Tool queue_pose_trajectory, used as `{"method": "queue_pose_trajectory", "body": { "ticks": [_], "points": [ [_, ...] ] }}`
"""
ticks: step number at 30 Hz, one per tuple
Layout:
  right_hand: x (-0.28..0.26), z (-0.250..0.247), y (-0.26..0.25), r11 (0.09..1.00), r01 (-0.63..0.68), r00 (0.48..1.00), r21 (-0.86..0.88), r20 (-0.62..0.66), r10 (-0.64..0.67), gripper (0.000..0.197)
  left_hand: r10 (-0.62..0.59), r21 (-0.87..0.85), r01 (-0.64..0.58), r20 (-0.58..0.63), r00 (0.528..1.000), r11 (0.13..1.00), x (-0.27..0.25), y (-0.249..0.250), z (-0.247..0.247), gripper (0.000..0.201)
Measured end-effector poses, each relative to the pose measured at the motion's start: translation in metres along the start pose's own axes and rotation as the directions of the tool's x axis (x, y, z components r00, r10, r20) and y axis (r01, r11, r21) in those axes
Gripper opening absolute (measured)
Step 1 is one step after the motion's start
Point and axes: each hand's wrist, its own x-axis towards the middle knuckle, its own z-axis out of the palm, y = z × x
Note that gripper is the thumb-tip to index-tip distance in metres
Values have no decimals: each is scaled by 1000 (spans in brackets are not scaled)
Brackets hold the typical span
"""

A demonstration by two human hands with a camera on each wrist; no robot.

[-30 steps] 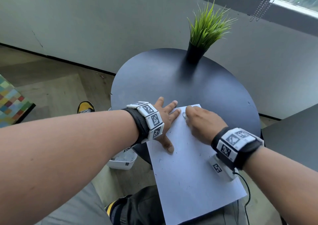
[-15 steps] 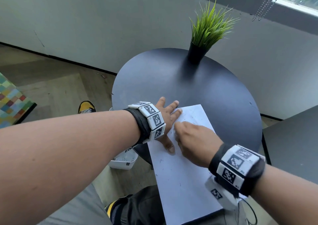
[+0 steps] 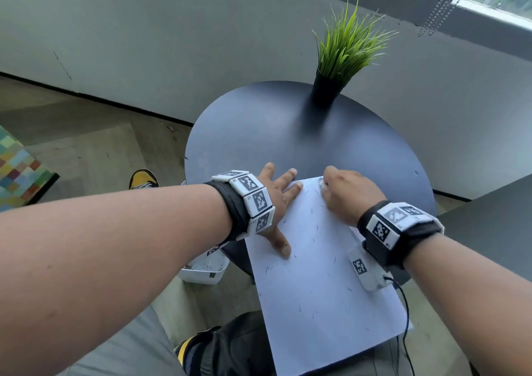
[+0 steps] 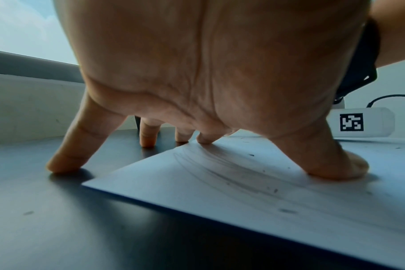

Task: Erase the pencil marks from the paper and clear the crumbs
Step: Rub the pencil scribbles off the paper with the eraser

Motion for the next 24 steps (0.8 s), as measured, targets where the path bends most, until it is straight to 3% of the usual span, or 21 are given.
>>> {"method": "queue_pose_trajectory", "body": {
  "ticks": [5, 10, 12, 15, 20, 24],
  "points": [
    [-49, 8, -35, 964, 243, 968, -107, 89, -234, 14, 4, -28, -4, -6, 1000, 1000, 2, -3, 3, 139],
    [-1, -1, 0, 999, -21, 999, -36, 36, 22, 16, 2, -21, -1, 8, 1000, 1000, 3, -2, 3, 139],
    [-7, 0, -8, 997, 31, 999, -72, 29, -29, 11, 1, -28, -1, 8, 1000, 1000, 2, -1, 3, 139],
    [-36, 11, -26, 970, 208, 976, -123, 92, -198, 12, 6, -42, -6, 0, 1000, 999, 2, -3, 3, 139],
    [-10, -3, 10, 997, -34, 998, -64, 53, 37, 23, -1, -35, 1, 12, 1000, 999, 3, -1, 3, 139],
    [-47, 7, -19, 982, 162, 985, -100, 79, -155, 21, 3, -47, -2, 12, 1000, 999, 5, -3, 5, 141]
  ]
}}
